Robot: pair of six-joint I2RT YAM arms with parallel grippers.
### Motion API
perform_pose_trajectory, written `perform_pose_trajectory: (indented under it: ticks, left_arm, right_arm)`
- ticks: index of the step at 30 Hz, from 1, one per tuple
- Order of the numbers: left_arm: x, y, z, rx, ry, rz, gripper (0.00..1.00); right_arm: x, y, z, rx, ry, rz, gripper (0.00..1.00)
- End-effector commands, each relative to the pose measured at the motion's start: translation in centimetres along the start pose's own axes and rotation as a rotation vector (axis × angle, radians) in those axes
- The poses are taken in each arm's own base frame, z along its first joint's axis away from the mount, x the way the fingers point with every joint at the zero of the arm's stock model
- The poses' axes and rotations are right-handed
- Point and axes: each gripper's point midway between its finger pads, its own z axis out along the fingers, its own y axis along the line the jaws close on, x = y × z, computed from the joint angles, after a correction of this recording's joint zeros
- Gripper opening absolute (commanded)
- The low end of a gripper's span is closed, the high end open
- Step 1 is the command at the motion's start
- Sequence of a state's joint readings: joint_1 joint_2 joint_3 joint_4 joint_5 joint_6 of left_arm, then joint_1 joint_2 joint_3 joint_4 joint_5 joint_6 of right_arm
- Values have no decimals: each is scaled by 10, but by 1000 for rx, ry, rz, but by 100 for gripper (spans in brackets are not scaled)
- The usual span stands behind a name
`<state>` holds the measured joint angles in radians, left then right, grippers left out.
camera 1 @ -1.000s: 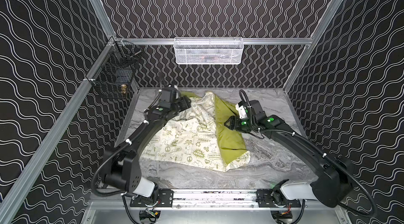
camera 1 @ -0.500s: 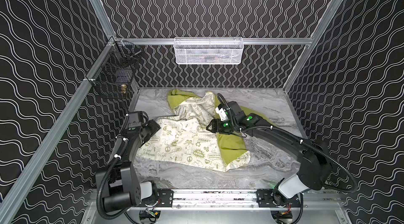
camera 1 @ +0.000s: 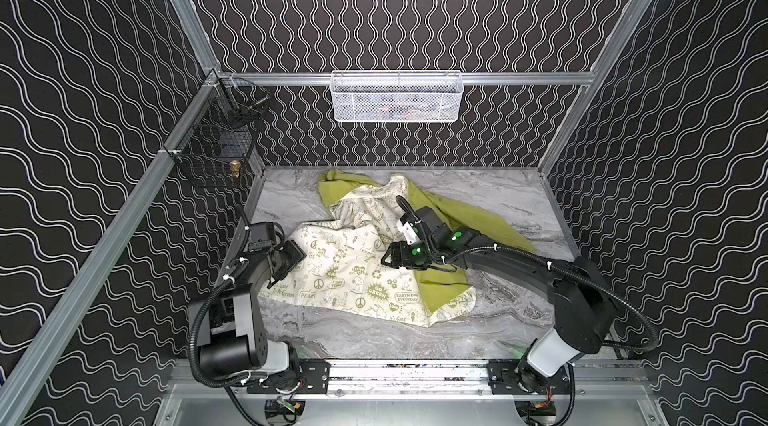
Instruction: Zip up the jacket
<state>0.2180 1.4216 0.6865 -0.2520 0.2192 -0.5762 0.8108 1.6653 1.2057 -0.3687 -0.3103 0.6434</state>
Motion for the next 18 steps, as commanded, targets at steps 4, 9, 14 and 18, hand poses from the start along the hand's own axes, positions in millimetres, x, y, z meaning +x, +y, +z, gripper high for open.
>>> perform_pose_trajectory:
  ticks: [4,9,14,18]
  left_arm:
    - [6,-7,7,-2,-10,80,22]
    - [6,-32,-5,49,-6,153,0]
    - [16,-68,-23,75,7,274,0]
    - [38,-104,-37,118,33,372,0]
  right_arm:
    - [-9,10,1,-26,-20,-3,69]
    - [-9,5,0,-5,-26,3,67]
    - [-11,5,-2,4,-40,0,66]
    - [-15,2,-6,17,-53,3,66]
